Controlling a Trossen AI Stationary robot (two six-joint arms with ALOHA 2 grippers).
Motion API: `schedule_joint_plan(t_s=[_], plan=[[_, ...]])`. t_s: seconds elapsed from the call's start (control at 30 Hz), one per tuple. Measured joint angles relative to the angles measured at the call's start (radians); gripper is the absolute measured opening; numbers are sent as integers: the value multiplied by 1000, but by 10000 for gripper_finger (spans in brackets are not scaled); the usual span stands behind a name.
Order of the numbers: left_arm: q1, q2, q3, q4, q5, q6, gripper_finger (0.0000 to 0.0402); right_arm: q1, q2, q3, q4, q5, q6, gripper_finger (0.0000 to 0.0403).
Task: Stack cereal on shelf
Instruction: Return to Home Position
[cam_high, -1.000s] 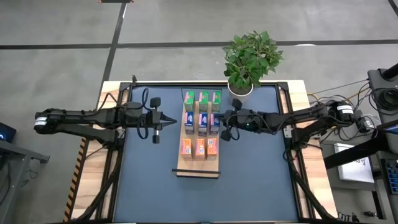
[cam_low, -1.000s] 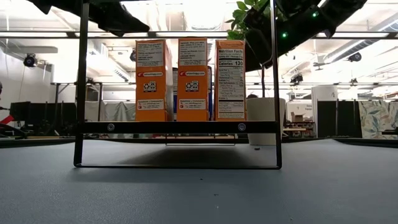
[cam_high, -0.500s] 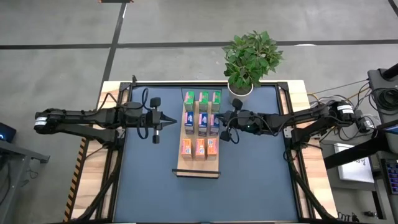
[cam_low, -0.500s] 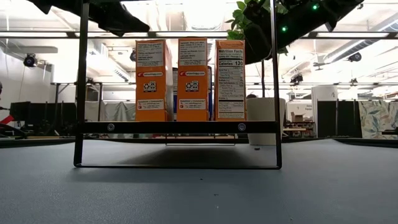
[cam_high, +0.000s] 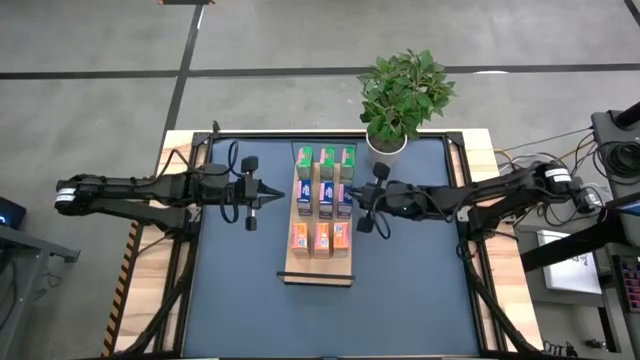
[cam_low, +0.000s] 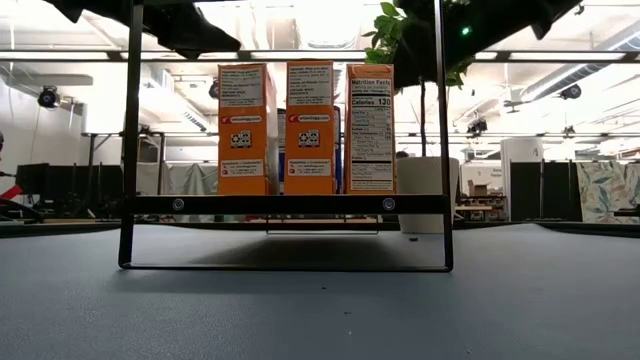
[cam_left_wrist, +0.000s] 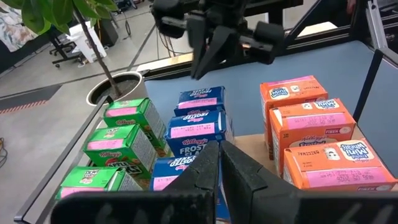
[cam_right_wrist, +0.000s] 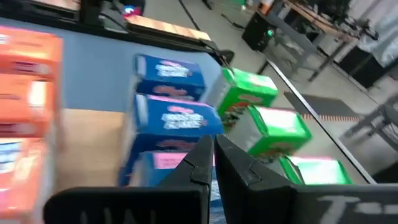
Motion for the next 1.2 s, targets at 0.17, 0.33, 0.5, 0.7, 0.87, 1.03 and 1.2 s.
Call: schedule_joint_plan(t_s=[0.17, 0.33, 0.5, 0.7, 0.87, 1.03, 1.2], plan=[[0, 0, 0, 0, 0, -1, 0, 45, -23, 0, -3, -1, -22, 9], [0, 0, -6, -10, 2, 8, 0, 72, -39, -4, -27, 0, -35, 9], [0, -48, -36, -45, 115, 85, 0, 93, -85, -53, -26, -2, -39, 9], [1, -196, -136, -6, 191, 140, 0, 109, -208, -189, -9, -6, 21, 9], [3, -314, -239, 115, 191, 140, 0, 110, -331, -324, 47, -33, 39, 9], [14, -389, -318, 197, 183, 113, 0, 110, -452, -429, 126, -59, 5, 9], [39, -420, -374, 243, 182, 69, 0, 110, -588, -493, 134, -59, -18, 9]])
